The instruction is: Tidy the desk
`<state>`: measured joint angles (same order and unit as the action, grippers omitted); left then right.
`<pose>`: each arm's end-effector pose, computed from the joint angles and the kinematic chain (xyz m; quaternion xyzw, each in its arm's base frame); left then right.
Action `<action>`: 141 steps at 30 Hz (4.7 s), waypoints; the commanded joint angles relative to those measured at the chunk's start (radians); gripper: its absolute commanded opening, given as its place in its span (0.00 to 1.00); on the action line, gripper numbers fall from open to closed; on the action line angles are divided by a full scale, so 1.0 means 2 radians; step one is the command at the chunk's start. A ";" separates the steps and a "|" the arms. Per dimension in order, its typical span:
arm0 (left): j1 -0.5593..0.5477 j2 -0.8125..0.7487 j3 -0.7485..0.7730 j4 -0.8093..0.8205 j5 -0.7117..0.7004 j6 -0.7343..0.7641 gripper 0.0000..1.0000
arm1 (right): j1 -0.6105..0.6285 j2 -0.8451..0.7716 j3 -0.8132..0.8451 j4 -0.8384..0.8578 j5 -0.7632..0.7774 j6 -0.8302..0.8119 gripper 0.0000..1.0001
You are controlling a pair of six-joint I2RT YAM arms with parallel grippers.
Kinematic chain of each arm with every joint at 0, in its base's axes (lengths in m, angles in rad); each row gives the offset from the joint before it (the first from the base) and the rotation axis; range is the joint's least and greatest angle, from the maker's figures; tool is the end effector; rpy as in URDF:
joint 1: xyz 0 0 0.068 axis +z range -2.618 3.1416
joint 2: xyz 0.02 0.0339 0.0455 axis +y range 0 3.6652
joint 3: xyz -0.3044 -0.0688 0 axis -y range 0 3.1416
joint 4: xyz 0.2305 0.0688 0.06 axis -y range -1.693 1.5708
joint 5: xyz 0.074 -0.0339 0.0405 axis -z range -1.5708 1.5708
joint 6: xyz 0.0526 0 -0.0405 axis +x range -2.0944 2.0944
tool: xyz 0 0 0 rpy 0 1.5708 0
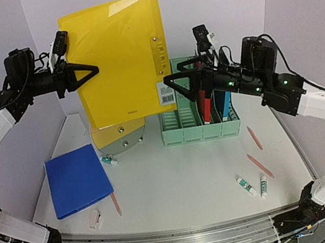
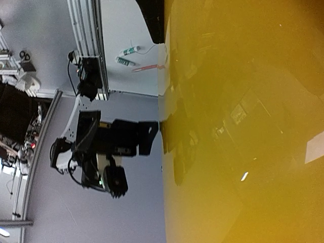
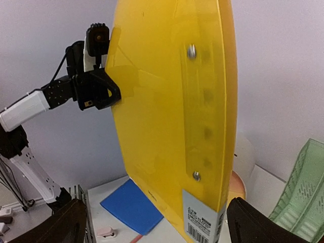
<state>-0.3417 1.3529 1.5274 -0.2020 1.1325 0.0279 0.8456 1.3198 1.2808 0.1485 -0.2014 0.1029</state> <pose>0.2357 -0.1344 0.5072 0.4789 0.5259 -0.4718 0.5212 0.1923 0.2329 0.4730 -0.3107 0.5915 0.3981 0.6286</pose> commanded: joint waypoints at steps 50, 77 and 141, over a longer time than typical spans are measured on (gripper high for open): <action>0.000 -0.115 -0.103 0.098 -0.218 0.114 1.00 | -0.006 0.122 0.166 -0.021 0.550 -0.034 0.00; 0.000 -0.125 -0.114 0.106 -0.245 0.138 1.00 | -0.022 0.301 0.122 0.351 0.542 -0.149 0.00; 0.353 0.048 -0.230 -0.343 -0.466 0.124 0.87 | 0.167 0.473 0.320 -0.100 0.083 0.305 0.70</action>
<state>0.3244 1.4352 1.1237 -0.9177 0.2505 0.1626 1.1714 2.2168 1.8333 -0.0145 0.1150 0.5800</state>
